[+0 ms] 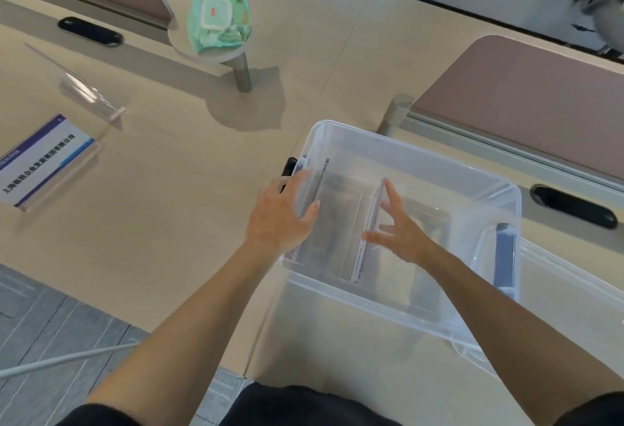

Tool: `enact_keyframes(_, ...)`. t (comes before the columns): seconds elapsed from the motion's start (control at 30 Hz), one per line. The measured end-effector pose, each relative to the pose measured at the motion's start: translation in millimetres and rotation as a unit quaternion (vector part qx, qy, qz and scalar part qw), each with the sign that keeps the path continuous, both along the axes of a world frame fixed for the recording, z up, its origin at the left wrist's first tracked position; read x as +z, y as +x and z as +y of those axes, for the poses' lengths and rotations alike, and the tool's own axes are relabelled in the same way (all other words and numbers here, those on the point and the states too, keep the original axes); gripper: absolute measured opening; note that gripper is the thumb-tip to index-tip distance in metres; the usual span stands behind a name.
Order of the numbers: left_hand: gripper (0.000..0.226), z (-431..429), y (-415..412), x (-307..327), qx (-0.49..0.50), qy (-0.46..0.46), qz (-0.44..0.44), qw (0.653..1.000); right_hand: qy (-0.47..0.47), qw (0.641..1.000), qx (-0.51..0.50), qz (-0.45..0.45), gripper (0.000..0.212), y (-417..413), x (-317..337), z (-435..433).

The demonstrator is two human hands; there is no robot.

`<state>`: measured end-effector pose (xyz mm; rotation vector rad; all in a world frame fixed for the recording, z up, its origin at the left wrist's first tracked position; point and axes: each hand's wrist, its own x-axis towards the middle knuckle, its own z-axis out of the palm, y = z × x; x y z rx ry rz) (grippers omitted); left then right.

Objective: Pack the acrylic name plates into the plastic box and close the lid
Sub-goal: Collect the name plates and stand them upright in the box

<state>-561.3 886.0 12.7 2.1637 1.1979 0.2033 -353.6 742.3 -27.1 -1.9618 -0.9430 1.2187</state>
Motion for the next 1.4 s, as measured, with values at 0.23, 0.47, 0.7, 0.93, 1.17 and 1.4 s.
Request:
enact_keyframes(0.23,0.058,0.2,0.1,-0.3,-0.005,0.012,0.005,1.000,0.023,0.998,-0.003,0.056,0.108,-9.3,-15.0,-4.8)
enact_keyframes(0.47,0.059,0.3,-0.8,-2.3,-0.003,0.022,0.004,1.000,0.029,0.994,-0.019,0.106,0.117,-21.4,-16.0,13.8)
enact_keyframes(0.7,0.057,0.9,-1.6,-1.6,0.000,0.016,-0.001,1.000,0.015,0.994,-0.013,0.105,0.117,-31.5,-24.0,30.4)
enact_keyframes(0.93,0.056,1.5,-2.0,-1.7,-0.004,0.024,-0.008,1.000,0.017,0.992,-0.007,0.122,0.117,-45.1,-25.4,44.3)
enact_keyframes(1.17,0.057,2.2,-1.4,-1.9,-0.006,0.024,-0.011,1.000,0.020,0.992,-0.022,0.126,0.114,-47.3,-27.5,47.8)
enact_keyframes(1.4,0.057,1.5,-1.5,-1.3,-0.009,0.023,-0.005,1.000,0.013,0.996,-0.011,0.089,0.109,-47.7,-24.6,47.5)
